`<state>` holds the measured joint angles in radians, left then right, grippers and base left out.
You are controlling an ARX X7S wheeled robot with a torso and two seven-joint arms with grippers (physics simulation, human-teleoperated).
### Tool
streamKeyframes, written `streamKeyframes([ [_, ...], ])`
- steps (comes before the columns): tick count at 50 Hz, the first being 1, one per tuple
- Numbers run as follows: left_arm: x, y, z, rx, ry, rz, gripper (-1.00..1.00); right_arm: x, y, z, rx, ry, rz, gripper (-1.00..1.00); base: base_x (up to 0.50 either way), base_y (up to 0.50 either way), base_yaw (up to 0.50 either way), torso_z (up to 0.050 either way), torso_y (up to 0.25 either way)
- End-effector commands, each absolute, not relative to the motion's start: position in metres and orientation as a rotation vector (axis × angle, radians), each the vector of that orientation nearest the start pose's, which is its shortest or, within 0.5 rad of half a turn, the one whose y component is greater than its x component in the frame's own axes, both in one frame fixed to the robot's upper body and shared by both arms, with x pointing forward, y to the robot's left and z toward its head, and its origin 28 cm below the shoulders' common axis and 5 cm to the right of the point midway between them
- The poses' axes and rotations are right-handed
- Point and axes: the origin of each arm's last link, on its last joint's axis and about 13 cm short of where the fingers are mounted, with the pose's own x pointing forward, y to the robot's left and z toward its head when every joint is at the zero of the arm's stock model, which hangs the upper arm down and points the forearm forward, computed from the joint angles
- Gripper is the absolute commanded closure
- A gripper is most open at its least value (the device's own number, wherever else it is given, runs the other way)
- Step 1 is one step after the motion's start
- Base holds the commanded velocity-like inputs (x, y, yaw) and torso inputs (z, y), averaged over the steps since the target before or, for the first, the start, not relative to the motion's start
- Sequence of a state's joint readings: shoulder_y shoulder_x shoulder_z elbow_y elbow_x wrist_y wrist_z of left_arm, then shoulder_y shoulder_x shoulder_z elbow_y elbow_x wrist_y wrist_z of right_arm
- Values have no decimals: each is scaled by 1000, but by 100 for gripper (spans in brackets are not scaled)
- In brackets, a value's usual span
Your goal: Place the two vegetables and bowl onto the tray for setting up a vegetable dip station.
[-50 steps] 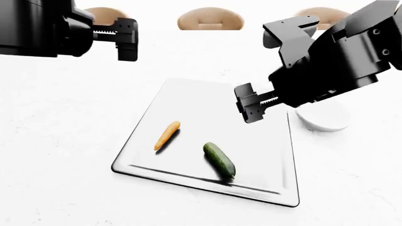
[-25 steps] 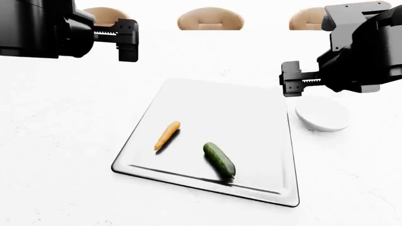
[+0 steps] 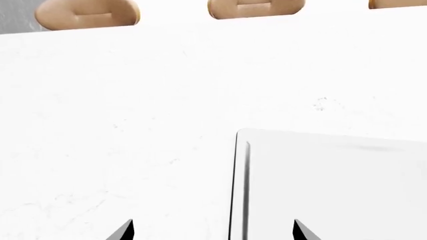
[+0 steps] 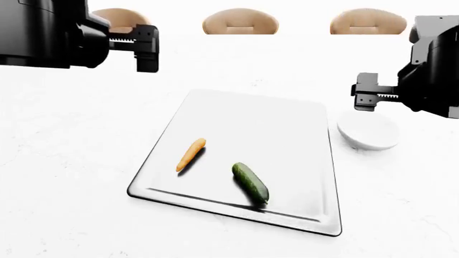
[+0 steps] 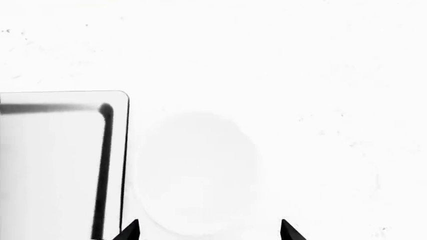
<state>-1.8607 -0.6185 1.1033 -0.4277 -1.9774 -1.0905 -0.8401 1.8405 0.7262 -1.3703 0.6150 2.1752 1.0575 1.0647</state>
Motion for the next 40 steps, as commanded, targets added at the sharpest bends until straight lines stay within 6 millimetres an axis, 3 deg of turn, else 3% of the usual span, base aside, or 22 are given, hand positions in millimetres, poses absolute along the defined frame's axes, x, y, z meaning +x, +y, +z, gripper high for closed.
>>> streamKeyframes([
  [1,309,239,380,48,497,-80,-100,324,-196,329,59,778,-431,-100,0,0,0,0,0],
  [13,311,234,381,54,492,-88,-100,338,-216,321,123,741,-504,-100,0,0,0,0,0],
  [24,315,233,378,54,504,-79,-100,346,-222,316,160,720,-502,-100,0,0,0,0,0],
  [40,326,231,375,51,518,-76,-100,361,-234,270,127,815,-492,-100,0,0,0,0,0],
])
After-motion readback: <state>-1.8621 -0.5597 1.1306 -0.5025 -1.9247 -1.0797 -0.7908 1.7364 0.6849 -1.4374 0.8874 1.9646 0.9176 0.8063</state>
